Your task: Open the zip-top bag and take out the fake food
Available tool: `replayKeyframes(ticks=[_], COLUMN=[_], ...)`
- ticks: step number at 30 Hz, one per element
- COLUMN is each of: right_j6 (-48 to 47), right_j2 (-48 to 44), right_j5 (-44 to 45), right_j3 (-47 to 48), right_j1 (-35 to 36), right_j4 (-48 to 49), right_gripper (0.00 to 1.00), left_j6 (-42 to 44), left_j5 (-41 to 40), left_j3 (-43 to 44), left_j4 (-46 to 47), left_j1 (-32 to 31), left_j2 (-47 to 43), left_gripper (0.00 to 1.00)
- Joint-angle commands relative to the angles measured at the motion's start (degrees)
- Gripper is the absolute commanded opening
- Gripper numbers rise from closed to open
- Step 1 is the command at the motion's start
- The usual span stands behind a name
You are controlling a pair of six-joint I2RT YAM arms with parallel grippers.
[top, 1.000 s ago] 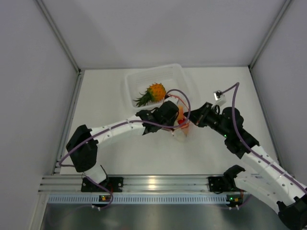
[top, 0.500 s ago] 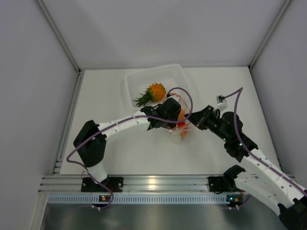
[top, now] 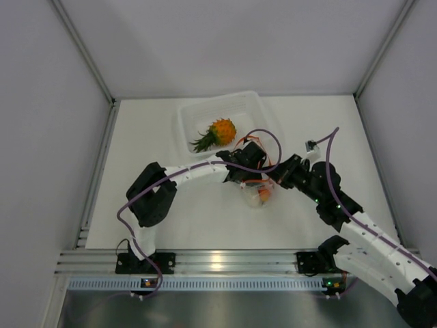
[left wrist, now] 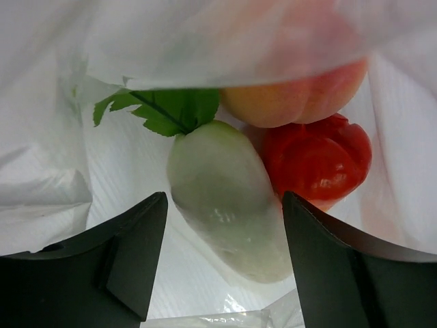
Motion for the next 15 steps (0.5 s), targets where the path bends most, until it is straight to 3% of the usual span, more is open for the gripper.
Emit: replayKeyframes(ticks=[1, 6, 8, 10, 11, 15], right_j6=[-0.33, -0.68, -0.95, -1.56, -2.34, -5.77], right_j2=[-0.27, -0.27, 0.0, 0.17, 0.26, 1.22], right_j5=[-0.44, 0.08, 0.34, 1.13, 1.4, 4.55], right_j3=[-0.31, -0.58, -0.58, -0.49, -0.32, 1.53], right_j1=[0.55, 0.46, 0.46, 0.46, 0.46, 0.47], right_j4=[3.49, 3.4, 3.14, 2.88, 2.44, -0.27], right_gripper=[0.0, 0.0, 0.0, 0.0, 0.0, 0.0], left_j6=[-0.94, -1.02, -1.37, -1.46, -1.46, -1.46], left_j5=[-0.81, -0.28, 0.16, -0.02, -0.02, 0.07], left_j3=[2.05, 1.79, 1.35, 0.91, 0.73, -0.32], left_j4=[-0.62, -0.71, -0.54, -0.54, -0.62, 0.25], left_j1=[0.63, 0.63, 0.63, 0.63, 0.63, 0.63], left_j2=[1.78, 4.41, 5.12, 5.12, 4.95, 1.88], left_gripper=[0.76, 0.77, 0.65, 0.62, 0.5, 0.17])
